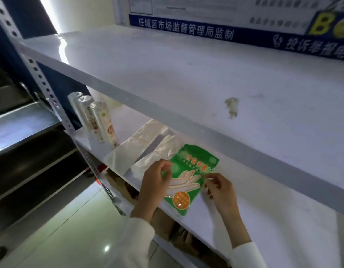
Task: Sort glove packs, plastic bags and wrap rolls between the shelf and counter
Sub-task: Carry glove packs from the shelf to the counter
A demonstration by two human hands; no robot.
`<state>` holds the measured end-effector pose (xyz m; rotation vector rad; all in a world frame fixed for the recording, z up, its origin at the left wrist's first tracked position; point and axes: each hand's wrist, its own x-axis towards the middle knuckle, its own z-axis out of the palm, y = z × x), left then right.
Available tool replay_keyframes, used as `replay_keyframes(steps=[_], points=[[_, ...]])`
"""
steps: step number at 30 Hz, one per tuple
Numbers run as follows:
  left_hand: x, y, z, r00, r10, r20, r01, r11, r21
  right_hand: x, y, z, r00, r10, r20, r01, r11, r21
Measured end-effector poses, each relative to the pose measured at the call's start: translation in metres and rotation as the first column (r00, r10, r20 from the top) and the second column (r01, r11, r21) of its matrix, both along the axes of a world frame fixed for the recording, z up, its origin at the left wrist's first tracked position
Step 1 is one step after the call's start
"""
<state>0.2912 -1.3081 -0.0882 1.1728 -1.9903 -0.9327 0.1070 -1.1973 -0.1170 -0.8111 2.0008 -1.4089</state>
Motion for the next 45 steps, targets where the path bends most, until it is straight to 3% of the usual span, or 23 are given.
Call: replay_keyframes(steps=[6,15,19,25,32,38,45], points=[[-0.012,-0.023,-0.008,0.969,-0.209,0.132,0.193,0.973,0.123,0.005,-0.003,-0.013,0.990,-0.134,0.042,0.130,0.988,0.086],[-0.015,-0.017,-0.015,0.957,-0.231,0.172,0.218,0.971,0.096,0.044,-0.012,-0.019,0.864,-0.423,0.273,0.424,0.904,0.059],[-0.012,-0.019,-0.016,0.964,-0.241,0.117,0.230,0.968,0.100,0.064,-0.021,-0.014,0.810,-0.451,0.374,0.469,0.882,0.048],[-0.005,-0.025,-0.012,0.942,-0.330,0.053,0.315,0.928,0.198,0.084,-0.025,-0.007,0.842,-0.522,0.135,0.525,0.851,0.016],[0.001,-0.024,-0.015,0.888,-0.456,-0.065,0.457,0.857,0.236,0.088,0.007,0.000,0.806,-0.509,0.302,0.568,0.809,-0.151],[-0.007,-0.014,-0.026,0.809,-0.508,-0.294,0.587,0.722,0.367,0.096,0.053,0.018,0.790,-0.521,0.323,0.600,0.764,-0.237],[-0.015,0.026,-0.020,0.679,-0.436,-0.591,0.734,0.418,0.535,0.107,0.116,0.031,0.755,-0.530,0.386,0.643,0.714,-0.279]])
